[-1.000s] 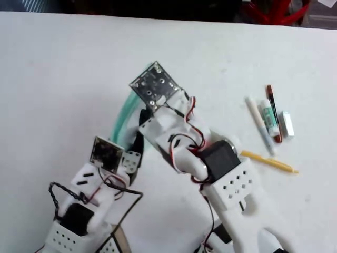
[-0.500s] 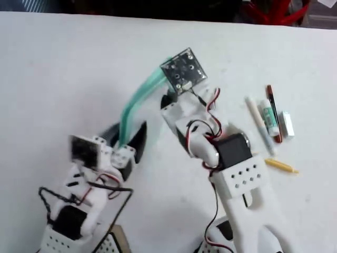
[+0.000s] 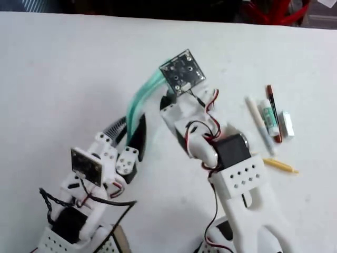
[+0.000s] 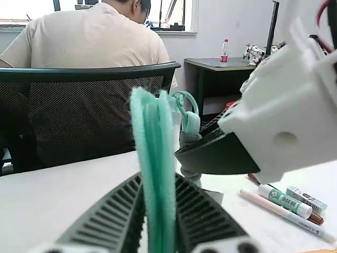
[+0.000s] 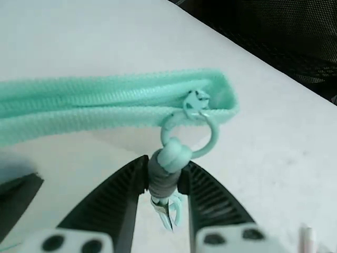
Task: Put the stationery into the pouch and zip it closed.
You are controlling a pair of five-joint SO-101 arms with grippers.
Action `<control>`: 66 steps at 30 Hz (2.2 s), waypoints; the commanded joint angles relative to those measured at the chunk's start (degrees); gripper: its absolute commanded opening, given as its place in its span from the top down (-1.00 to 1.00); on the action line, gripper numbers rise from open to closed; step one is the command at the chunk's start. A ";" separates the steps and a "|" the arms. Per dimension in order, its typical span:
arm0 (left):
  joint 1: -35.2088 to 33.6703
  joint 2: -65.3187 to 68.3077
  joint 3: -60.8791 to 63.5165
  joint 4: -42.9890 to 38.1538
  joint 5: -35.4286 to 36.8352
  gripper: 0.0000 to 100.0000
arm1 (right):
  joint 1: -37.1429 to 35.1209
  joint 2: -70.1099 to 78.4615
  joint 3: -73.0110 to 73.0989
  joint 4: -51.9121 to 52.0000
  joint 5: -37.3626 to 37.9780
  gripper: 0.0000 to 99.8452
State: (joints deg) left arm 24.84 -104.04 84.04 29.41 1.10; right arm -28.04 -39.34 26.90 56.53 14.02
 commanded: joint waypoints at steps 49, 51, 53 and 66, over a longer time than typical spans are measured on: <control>1.54 -0.40 -2.20 0.18 -3.96 0.96 | -24.48 -11.21 -3.34 30.37 18.46 0.96; 1.54 -0.40 -2.20 0.44 -3.96 0.96 | -24.31 -11.21 -2.81 29.93 18.46 0.96; 1.54 -0.48 -2.20 1.05 -3.96 0.96 | -24.22 -11.30 -4.57 29.93 18.02 0.94; 2.68 -0.40 -6.86 8.79 -0.79 0.96 | -9.80 -17.71 -25.49 28.18 16.44 0.61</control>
State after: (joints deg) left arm 26.68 -103.96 82.37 37.58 -0.92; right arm -44.66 -56.13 7.03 88.09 31.34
